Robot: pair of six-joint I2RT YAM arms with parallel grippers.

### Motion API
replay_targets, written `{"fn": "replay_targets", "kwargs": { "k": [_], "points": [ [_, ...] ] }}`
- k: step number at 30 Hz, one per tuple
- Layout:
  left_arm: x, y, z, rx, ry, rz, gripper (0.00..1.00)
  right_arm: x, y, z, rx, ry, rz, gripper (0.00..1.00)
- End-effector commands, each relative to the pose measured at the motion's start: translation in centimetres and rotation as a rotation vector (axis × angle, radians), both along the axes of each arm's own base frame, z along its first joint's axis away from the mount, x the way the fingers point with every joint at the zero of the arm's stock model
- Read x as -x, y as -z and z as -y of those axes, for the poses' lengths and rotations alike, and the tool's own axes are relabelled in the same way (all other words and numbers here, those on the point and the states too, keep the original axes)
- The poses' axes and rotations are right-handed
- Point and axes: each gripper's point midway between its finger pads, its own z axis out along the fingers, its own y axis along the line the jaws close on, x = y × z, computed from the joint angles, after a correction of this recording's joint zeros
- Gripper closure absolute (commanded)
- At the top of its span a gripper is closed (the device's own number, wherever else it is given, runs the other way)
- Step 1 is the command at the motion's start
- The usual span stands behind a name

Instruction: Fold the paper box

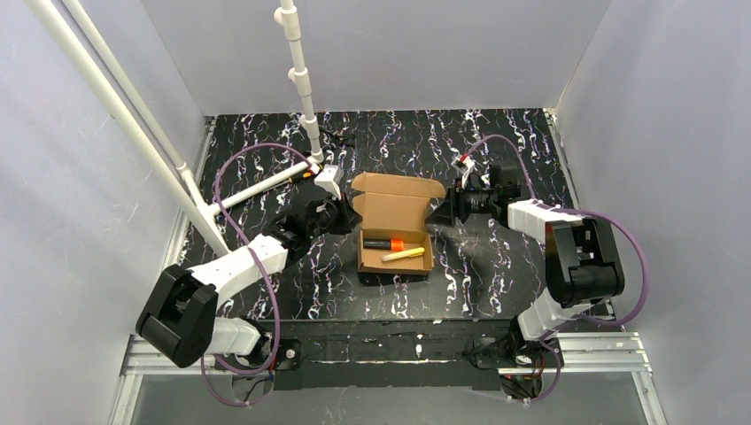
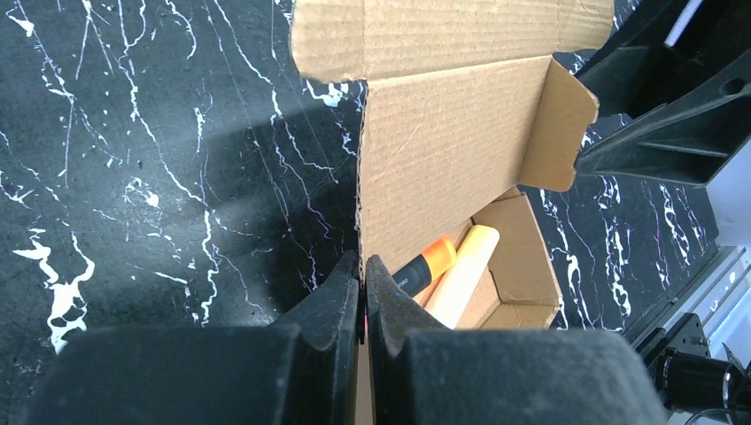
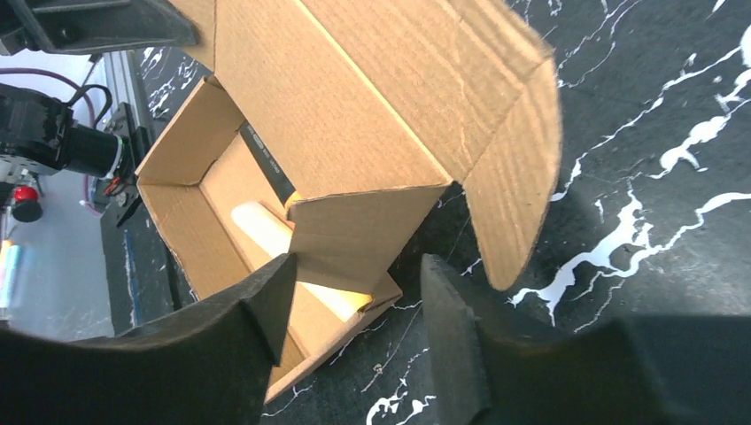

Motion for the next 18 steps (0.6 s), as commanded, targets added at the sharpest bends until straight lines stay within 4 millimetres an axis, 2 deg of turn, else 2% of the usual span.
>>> {"fn": "replay_targets", "kwargs": {
  "k": [1, 4, 8, 11, 13, 18],
  "points": [
    [0.2, -0.7, 0.6, 0.019, 0.025, 0.043, 1.0, -0.5, 0.1, -0.5, -0.021, -0.006, -0.008, 0.32],
    [0.3, -0.6, 0.8, 0.02, 0.031, 0.045, 1.0, -1.0, 1.0, -0.2, 0.005, 0.025, -0.023, 0.27],
    [0.4, -0.6, 0.8, 0.027, 0.03, 0.047, 1.0, -1.2, 1.9, -0.1, 0.012, 0.026, -0.041, 0.26],
    [0.8, 0.2, 1.1, 0.034, 0.059, 0.042, 1.0, -0.6, 0.4, -0.8, -0.092, -0.047, -0.026, 0.26],
    [0.8, 0.3, 1.3, 0.034, 0.077, 0.05, 1.0, -1.0, -0.1, -0.8, -0.12, -0.041, -0.024, 0.27],
    [1.0, 0.5, 1.8, 0.042, 0.11, 0.054, 1.0, -1.1, 0.2, -1.9, -0.16, -0.076, -0.064, 0.32]
  ]
}}
